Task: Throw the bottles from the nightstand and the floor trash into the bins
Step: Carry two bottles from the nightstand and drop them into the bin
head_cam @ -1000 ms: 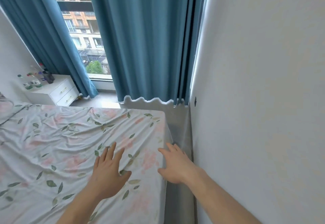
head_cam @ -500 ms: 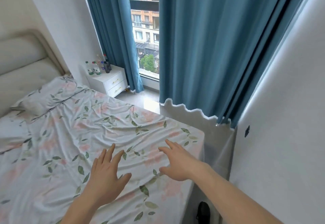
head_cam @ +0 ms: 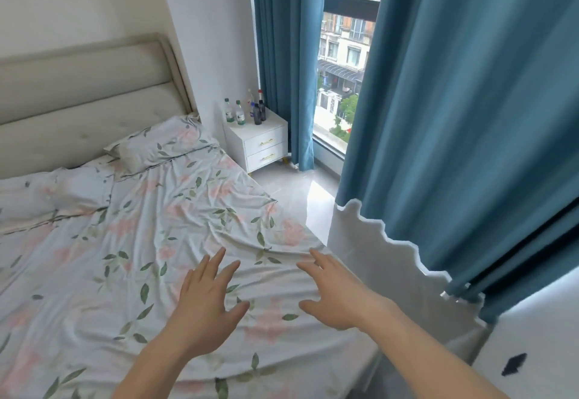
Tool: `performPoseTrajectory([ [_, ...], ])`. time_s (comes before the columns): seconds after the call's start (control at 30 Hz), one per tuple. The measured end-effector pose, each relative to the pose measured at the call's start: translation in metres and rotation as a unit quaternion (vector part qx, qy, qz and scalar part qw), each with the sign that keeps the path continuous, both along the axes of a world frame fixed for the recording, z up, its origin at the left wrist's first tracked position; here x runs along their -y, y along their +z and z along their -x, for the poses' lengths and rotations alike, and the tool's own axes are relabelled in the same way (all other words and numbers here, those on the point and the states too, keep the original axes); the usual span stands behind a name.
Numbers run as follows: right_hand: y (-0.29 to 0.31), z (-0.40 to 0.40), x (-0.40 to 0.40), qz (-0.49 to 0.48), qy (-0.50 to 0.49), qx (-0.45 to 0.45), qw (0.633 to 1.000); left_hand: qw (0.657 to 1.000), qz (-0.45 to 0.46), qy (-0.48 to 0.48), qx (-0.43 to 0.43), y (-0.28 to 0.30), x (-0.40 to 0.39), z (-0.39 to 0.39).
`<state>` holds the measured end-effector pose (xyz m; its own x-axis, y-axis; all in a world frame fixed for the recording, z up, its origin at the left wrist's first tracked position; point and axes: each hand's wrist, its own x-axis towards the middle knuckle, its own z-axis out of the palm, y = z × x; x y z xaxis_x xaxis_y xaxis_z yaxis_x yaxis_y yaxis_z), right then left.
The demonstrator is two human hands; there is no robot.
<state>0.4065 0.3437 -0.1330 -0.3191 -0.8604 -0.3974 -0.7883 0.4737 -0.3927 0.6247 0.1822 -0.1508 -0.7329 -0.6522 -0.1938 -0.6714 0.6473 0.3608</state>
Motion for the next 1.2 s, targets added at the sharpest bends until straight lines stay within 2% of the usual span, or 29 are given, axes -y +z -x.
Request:
performPoseTrajectory([
  [0.2,0.021,0.050,0.006,0.027,0.015,0.021,0.999,1.000,0.014,0.013,-0.008,0.012,0.006,0.039],
  [0.43,0.003,0.122,-0.010,0.034,-0.024,0.013,0.999,0.999,0.020,-0.020,-0.020,-0.005,0.012,0.114],
  [0.6,-0.001,0.198,-0.009,0.036,-0.032,0.015,0.999,1.000,0.018,-0.005,-0.010,-0.017,0.015,0.182],
  [0.9,-0.015,0.412,-0.023,-0.004,0.026,-0.007,1.000,0.998,-0.011,0.054,-0.007,-0.054,-0.024,0.398],
  [1.07,-0.018,0.547,-0.050,-0.015,0.036,0.012,0.999,0.998,-0.020,0.057,-0.002,-0.039,-0.043,0.532],
  [1.2,-0.007,0.626,-0.039,-0.011,0.032,0.011,0.999,0.998,-0.006,0.062,-0.014,-0.021,-0.039,0.599],
])
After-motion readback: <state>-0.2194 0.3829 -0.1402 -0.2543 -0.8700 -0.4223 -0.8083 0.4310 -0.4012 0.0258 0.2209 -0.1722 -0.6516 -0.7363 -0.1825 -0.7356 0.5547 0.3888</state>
